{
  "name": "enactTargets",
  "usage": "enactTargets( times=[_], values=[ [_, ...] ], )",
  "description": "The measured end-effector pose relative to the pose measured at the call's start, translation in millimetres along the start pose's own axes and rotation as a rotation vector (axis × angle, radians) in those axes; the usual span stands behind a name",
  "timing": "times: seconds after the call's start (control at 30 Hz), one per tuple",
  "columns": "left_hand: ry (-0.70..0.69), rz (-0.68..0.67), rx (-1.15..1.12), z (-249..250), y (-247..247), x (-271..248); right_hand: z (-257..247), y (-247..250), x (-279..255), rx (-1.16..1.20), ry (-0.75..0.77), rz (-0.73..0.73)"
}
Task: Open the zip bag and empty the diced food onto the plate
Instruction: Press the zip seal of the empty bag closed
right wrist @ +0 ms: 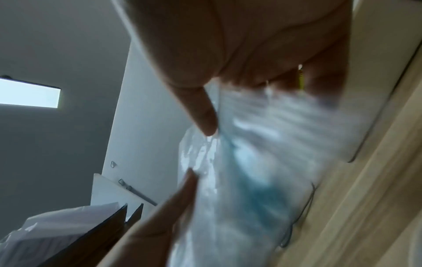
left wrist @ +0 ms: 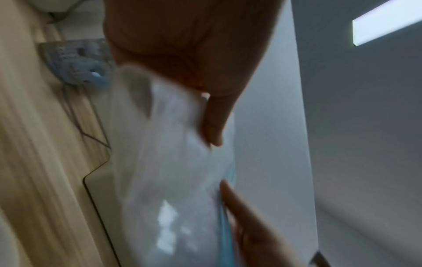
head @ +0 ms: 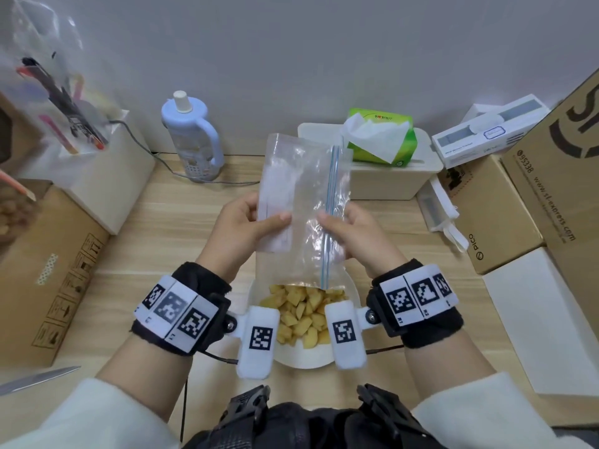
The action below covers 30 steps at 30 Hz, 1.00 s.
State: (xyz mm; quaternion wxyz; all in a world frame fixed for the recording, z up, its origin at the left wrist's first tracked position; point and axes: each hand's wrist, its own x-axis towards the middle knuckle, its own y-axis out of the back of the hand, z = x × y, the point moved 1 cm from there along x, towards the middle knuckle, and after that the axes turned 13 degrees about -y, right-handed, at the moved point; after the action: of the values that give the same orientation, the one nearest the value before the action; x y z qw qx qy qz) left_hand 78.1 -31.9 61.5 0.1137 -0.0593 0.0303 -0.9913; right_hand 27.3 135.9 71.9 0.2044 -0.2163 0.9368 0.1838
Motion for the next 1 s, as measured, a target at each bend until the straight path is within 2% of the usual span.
enactTargets(
  times=[0.03, 0.13, 0.2, 0.4, 0.53, 0.57, 0.67, 0.7, 0.73, 0.8, 0.83, 0.87, 0.9, 0.97, 1.0],
  values=[
    [0.028, -0.023, -0.055, -0.3, 2.2, -1.2, 0.2, 0.5, 0.0, 0.036, 0.035, -0.009],
    [0.083, -0.032, -0.198, -5.8, 13.2, -2.8, 1.9, 0.6, 0.3, 0.248, 0.120, -0.169],
    [0.094, -0.019, -0.273, -5.4, 15.4, -5.4, 0.0, -0.1, 0.1, 0.332, 0.163, -0.188],
    [0.128, 0.010, -0.467, 9.3, 21.1, -27.4, -4.9, -4.8, -9.8, 0.226, 0.209, -0.117],
    [0.149, -0.028, -0.292, 1.5, 21.8, -57.3, -2.3, -18.3, -19.6, 0.114, 0.256, -0.101],
    [0.146, 0.007, -0.261, -5.0, 22.9, -64.7, -0.4, -23.0, -21.1, 0.086, 0.263, -0.142],
    [0.128, 0.225, -0.217, -18.7, 34.6, -88.8, 14.9, -32.6, -18.6, 0.020, 0.265, -0.277],
    [0.127, 0.280, -0.218, -23.0, 41.9, -97.7, 28.3, -31.7, -14.3, 0.015, 0.242, -0.244],
    [0.124, 0.335, -0.225, -25.9, 49.7, -107.6, 45.5, -28.0, -9.3, 0.014, 0.204, -0.138],
    [0.115, 0.421, -0.231, -35.7, 66.0, -130.0, 88.2, -12.4, 1.0, -0.020, 0.014, 0.259],
    [0.126, 0.455, -0.220, -39.0, 73.0, -143.3, 108.0, -7.7, 1.0, -0.075, -0.122, 0.408],
    [0.144, 0.500, -0.207, -40.5, 79.4, -157.4, 126.0, -6.1, -0.5, -0.135, -0.245, 0.446],
    [0.152, 0.537, -0.199, -44.9, 87.0, -172.0, 141.6, -6.0, -3.6, -0.176, -0.353, 0.401],
    [0.163, 0.635, -0.221, -51.9, 101.7, -202.8, 167.0, -13.9, -8.5, -0.214, -0.410, 0.284],
    [0.182, 0.688, -0.237, -52.9, 109.7, -219.1, 177.5, -17.5, -10.5, -0.230, -0.412, 0.273]
  ],
)
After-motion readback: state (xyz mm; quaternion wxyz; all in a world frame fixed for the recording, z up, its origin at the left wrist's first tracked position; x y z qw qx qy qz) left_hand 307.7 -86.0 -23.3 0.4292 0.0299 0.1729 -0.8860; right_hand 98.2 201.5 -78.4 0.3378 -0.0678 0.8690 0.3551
